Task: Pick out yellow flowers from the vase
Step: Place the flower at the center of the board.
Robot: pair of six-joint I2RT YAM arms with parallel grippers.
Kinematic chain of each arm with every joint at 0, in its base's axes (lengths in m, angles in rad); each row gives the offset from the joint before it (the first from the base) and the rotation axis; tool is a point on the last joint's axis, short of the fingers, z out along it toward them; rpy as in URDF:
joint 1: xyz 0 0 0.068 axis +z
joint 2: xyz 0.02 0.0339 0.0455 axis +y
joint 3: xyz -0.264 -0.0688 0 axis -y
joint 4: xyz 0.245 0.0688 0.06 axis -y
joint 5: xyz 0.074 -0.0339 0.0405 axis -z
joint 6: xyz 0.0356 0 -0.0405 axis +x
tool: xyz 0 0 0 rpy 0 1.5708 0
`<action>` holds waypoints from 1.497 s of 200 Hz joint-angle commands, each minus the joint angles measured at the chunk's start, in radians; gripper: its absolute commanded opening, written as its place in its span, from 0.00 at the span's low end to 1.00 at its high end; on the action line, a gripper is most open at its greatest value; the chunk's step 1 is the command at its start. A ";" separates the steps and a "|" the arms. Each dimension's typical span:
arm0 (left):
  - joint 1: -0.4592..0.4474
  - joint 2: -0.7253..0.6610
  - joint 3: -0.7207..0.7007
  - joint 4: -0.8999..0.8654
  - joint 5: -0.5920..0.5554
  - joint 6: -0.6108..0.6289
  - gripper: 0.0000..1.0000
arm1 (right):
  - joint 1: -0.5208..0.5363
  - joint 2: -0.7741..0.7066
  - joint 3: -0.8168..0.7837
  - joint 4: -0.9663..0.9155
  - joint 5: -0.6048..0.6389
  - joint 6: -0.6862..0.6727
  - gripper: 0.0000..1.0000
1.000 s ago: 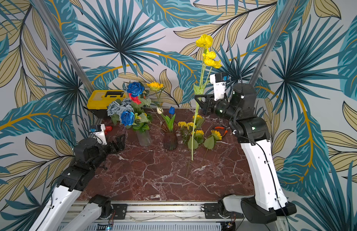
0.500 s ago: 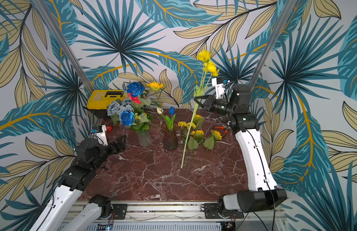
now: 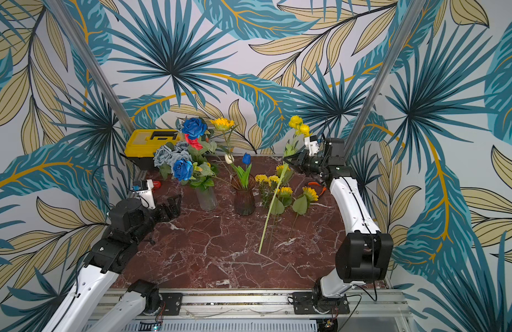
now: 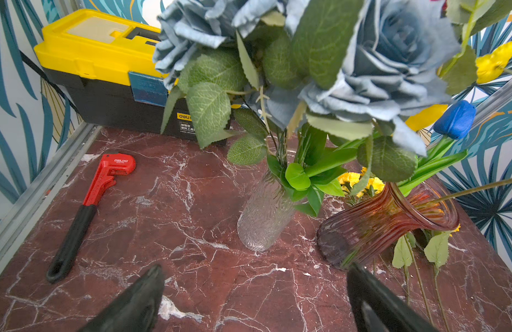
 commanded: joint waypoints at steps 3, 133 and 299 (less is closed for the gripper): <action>0.012 -0.004 -0.011 0.019 0.008 -0.001 1.00 | -0.026 0.055 -0.062 0.026 0.005 -0.014 0.00; 0.014 -0.006 -0.016 0.020 0.011 -0.003 1.00 | -0.038 0.328 -0.037 -0.190 0.164 -0.212 0.00; 0.014 -0.001 -0.015 0.022 0.007 -0.002 1.00 | -0.038 0.390 0.053 -0.325 0.313 -0.263 0.04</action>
